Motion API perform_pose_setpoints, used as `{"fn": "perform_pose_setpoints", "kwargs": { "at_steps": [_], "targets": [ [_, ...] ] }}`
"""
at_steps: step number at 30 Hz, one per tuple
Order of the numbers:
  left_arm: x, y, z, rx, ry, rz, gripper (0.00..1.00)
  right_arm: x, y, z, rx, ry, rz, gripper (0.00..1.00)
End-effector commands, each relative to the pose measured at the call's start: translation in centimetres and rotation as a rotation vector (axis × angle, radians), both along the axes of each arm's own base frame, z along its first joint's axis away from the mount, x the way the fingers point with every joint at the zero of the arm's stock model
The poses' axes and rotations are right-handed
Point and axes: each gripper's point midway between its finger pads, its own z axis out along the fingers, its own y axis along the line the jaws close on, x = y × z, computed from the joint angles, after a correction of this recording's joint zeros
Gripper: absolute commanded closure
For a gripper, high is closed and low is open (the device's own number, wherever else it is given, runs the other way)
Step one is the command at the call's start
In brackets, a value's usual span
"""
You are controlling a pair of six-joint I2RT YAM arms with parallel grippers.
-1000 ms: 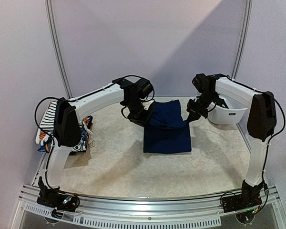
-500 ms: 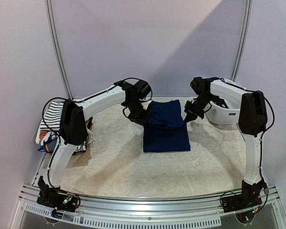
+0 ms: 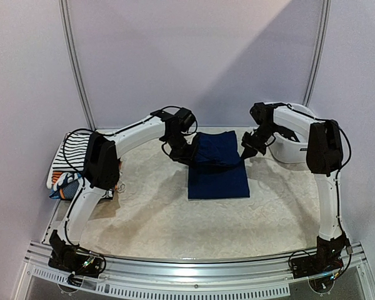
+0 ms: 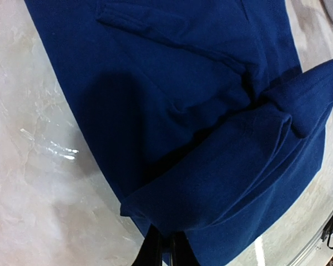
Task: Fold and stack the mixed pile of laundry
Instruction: Fold the rectangle-folded T-shirt at the center of the board, then move the 2/3-rectangle-folded T-shirt to the center of the board.
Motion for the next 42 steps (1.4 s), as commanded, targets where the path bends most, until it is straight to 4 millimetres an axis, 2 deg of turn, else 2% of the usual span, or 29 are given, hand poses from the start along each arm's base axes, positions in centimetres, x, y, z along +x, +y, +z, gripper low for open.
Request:
{"fn": "perform_pose_setpoints", "kwargs": {
  "at_steps": [1,9,15,19,22,25,28,30,34,36,42],
  "targets": [
    [1.6,-0.1,-0.7,-0.045,0.005,0.037,1.00,0.7,0.0,-1.1,0.012,0.014,0.006,1.00],
    [2.9,0.0,-1.7,-0.079,0.019,0.097,1.00,1.9,-0.2,-1.9,0.032,0.021,-0.030,0.99],
    [5.3,0.4,-2.7,-0.169,0.073,0.235,0.98,4.5,0.4,-2.6,0.118,0.006,-0.110,0.80],
    [7.8,1.4,-2.5,-0.262,0.107,0.342,0.89,7.5,1.2,-1.2,0.223,-0.060,-0.166,0.66],
    [9.5,1.8,-0.8,-0.351,0.112,0.393,0.83,9.1,1.3,0.7,0.251,-0.119,-0.198,0.59],
    [10.1,2.4,1.5,-0.369,0.074,0.398,0.76,9.6,0.5,3.1,0.220,-0.191,-0.209,0.52],
    [9.6,2.8,3.1,-0.356,0.047,0.372,0.70,9.0,-0.5,4.1,0.164,-0.243,-0.198,0.48],
    [8.6,3.0,3.7,-0.336,0.041,0.352,0.69,7.7,-0.8,4.9,0.137,-0.273,-0.184,0.48],
    [5.9,3.2,4.1,-0.279,0.030,0.284,0.68,4.7,0.3,5.7,0.105,-0.326,-0.093,0.50],
    [4.4,2.8,4.1,-0.256,0.032,0.239,0.69,2.9,1.3,5.3,0.101,-0.322,-0.037,0.53],
    [-0.4,-0.2,3.0,-0.216,0.074,0.071,0.74,-2.1,3.3,1.8,0.061,-0.257,0.100,0.64]
  ]
}}
